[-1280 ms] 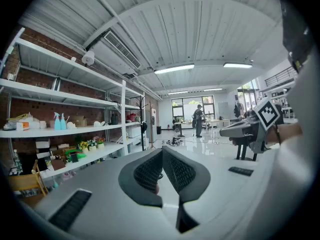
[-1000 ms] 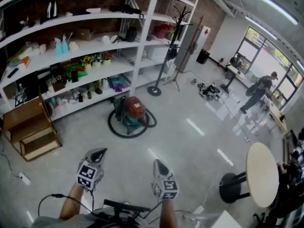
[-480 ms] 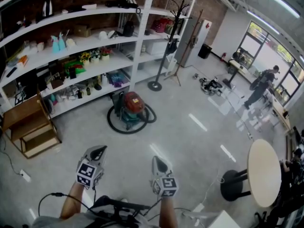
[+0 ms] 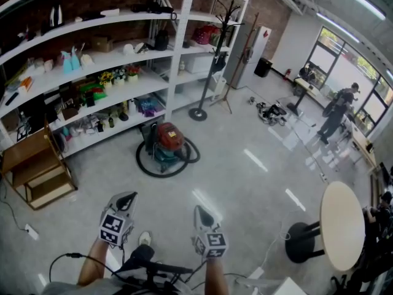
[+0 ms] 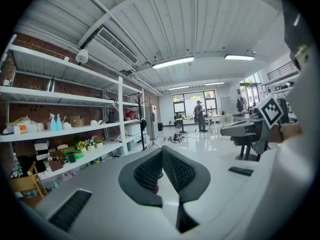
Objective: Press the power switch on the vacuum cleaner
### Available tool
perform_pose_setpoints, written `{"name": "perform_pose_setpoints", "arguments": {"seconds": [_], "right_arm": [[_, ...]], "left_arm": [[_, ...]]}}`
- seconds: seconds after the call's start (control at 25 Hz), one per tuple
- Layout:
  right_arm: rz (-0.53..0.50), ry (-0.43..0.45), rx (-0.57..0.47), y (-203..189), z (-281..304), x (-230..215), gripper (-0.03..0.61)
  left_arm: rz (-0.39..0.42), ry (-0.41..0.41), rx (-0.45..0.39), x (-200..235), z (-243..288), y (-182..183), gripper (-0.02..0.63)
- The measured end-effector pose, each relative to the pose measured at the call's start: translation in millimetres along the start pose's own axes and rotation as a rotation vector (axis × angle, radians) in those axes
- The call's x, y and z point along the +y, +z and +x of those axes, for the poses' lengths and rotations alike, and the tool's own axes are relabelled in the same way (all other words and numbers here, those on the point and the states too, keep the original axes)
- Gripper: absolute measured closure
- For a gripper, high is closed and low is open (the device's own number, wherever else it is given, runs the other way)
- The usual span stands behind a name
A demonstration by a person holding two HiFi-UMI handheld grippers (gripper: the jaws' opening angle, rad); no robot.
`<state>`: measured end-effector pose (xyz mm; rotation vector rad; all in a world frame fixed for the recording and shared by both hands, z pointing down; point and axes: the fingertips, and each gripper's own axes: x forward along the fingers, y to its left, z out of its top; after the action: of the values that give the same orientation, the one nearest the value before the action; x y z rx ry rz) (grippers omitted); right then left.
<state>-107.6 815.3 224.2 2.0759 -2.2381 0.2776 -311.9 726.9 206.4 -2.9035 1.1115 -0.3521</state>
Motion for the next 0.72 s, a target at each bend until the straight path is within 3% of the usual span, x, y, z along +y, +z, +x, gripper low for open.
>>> {"name": "perform_pose_setpoints", "arguments": {"seconds": [0.28,0.72], "right_arm": [[0.011,-0.009,0.013,7,45,-16,0.566],[0.023,0.004,0.033,36,148,-26,0.566]], "left_arm": [[-0.003,-0.02,-0.009,25,46,8,0.607],[-0.016,-0.028,-0.01,101,122,25,0.607]]}}
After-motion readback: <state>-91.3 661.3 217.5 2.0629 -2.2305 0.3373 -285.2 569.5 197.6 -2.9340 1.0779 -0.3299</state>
